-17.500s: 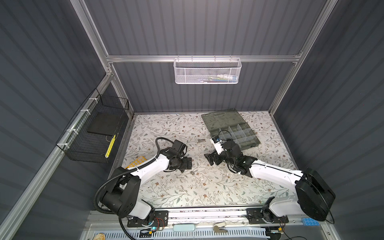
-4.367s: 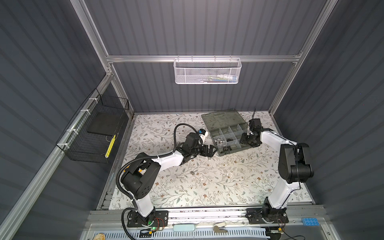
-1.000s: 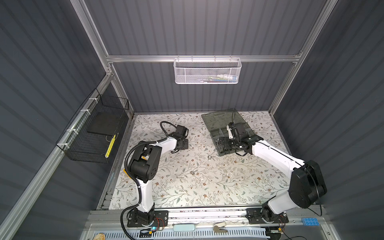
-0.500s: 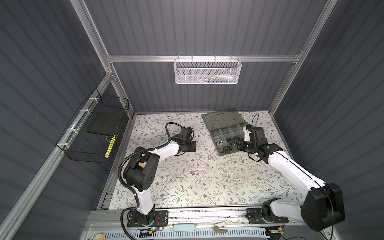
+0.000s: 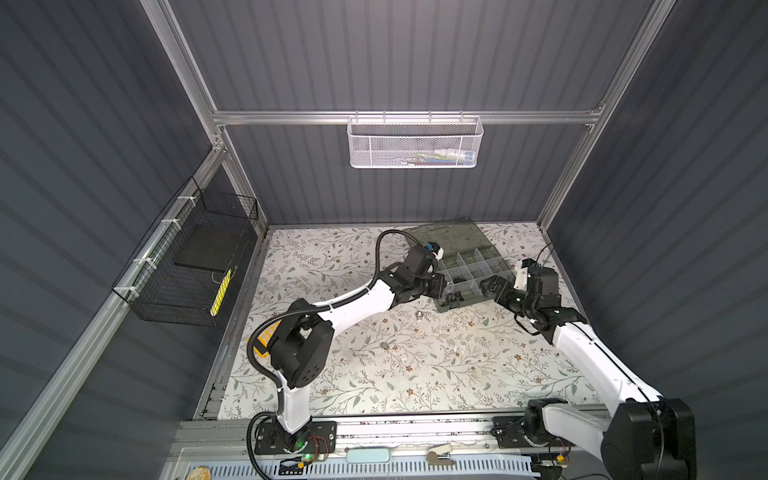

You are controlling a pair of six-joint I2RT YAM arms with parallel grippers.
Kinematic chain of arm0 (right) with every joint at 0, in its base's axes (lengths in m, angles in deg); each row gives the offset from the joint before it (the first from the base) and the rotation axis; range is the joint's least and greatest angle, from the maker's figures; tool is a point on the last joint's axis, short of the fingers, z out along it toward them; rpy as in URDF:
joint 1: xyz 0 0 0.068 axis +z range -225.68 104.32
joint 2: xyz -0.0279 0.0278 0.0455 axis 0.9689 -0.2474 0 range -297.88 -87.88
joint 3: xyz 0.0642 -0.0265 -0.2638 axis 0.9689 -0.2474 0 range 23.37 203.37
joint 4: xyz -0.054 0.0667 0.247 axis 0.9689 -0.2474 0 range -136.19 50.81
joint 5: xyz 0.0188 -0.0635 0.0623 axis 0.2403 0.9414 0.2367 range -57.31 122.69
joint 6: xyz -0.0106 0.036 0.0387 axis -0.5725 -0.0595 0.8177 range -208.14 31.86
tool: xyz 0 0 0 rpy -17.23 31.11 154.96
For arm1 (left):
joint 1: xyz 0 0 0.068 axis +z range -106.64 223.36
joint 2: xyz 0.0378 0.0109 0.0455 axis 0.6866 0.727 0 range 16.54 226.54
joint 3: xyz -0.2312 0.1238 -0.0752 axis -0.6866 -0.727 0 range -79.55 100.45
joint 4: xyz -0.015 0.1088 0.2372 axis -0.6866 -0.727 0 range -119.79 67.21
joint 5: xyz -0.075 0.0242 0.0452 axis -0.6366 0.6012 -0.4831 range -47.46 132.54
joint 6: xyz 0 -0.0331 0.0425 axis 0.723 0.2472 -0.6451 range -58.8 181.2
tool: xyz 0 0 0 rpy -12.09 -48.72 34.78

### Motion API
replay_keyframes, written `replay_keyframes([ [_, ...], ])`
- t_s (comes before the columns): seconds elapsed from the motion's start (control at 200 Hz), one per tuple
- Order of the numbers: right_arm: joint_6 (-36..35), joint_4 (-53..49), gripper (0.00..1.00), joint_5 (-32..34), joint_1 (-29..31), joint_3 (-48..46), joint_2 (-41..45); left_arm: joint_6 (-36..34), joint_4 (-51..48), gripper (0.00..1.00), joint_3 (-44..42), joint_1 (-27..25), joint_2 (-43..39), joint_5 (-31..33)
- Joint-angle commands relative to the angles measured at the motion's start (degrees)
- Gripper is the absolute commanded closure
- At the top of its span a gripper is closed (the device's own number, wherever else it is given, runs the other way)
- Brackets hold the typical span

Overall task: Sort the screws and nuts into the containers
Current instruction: 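Carry the silver bolt toward the box with the left gripper while the right draws back, then lower the silver bolt into a compartment and open the left gripper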

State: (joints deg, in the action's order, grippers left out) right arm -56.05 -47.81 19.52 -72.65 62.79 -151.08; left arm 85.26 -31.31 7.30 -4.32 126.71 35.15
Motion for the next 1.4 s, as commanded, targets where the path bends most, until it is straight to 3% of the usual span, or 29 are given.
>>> replay_keyframes([
  [0.0,3.4,4.9,0.01,-1.2,-1.1,-2.0,2.5,1.3,1.1,0.92,5.7,-1.2,4.2,-1.8],
  [0.61,9.6,11.0,0.01,-3.1,-7.1,-9.9,12.5,4.6,3.5,0.90,30.5,-5.1,27.1,-5.1],
  [1.141,11.7,12.8,0.01,-5.5,-10.8,-12.4,14.2,6.5,10.0,0.89,38.5,-6.4,37.3,-1.6],
  [1.396,11.8,12.8,0.01,-5.4,-10.9,-12.5,14.2,5.6,8.7,0.76,37.3,-6.4,37.1,-0.8],
])
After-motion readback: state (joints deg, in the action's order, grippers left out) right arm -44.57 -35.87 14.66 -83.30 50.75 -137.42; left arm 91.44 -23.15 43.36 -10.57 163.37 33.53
